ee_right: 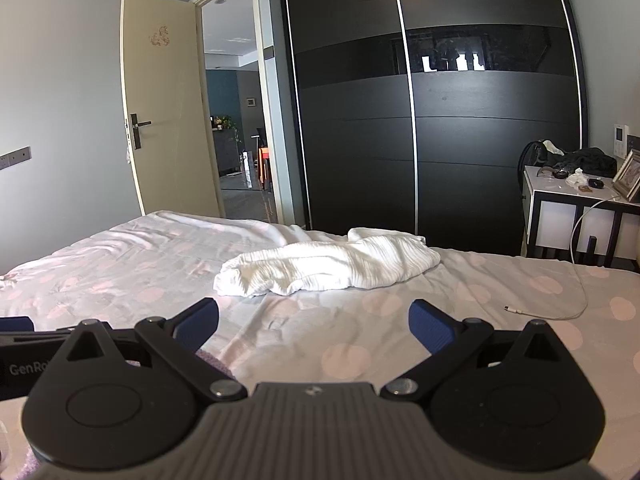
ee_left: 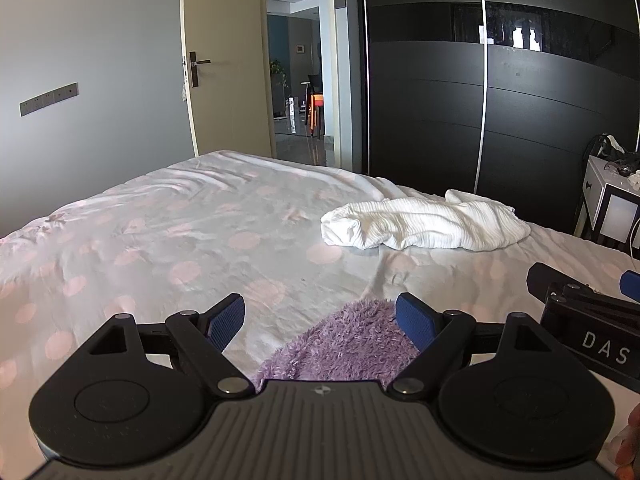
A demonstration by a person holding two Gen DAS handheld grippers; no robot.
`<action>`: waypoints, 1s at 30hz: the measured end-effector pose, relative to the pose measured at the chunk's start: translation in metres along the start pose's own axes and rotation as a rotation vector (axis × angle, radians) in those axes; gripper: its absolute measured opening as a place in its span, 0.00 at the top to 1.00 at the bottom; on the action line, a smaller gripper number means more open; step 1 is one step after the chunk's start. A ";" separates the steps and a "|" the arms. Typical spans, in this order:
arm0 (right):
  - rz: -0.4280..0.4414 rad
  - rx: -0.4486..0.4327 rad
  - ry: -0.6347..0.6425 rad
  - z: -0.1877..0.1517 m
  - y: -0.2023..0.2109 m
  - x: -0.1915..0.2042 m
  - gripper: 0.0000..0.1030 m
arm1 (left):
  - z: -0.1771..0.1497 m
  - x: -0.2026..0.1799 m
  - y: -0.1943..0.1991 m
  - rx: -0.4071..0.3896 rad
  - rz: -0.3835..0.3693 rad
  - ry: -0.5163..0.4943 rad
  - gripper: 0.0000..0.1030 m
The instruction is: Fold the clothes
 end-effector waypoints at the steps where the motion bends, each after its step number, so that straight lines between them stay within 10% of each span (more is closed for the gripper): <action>1: -0.001 0.000 0.000 0.001 0.000 0.002 0.01 | 0.000 0.000 0.000 -0.003 0.003 -0.004 0.19; 30: 0.036 -0.030 -0.017 0.006 0.010 0.004 0.01 | 0.001 0.002 0.000 -0.005 0.017 -0.003 0.19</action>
Point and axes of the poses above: each gripper's, at about its wrist camera, not at the fingertips, and y roughly against the way its jaws point, x to its left, z to its top, the point moved 3 cm from there along -y, roughly the way its jaws point, and after that the axes turned 6 degrees about -z, right-handed, at the moved point
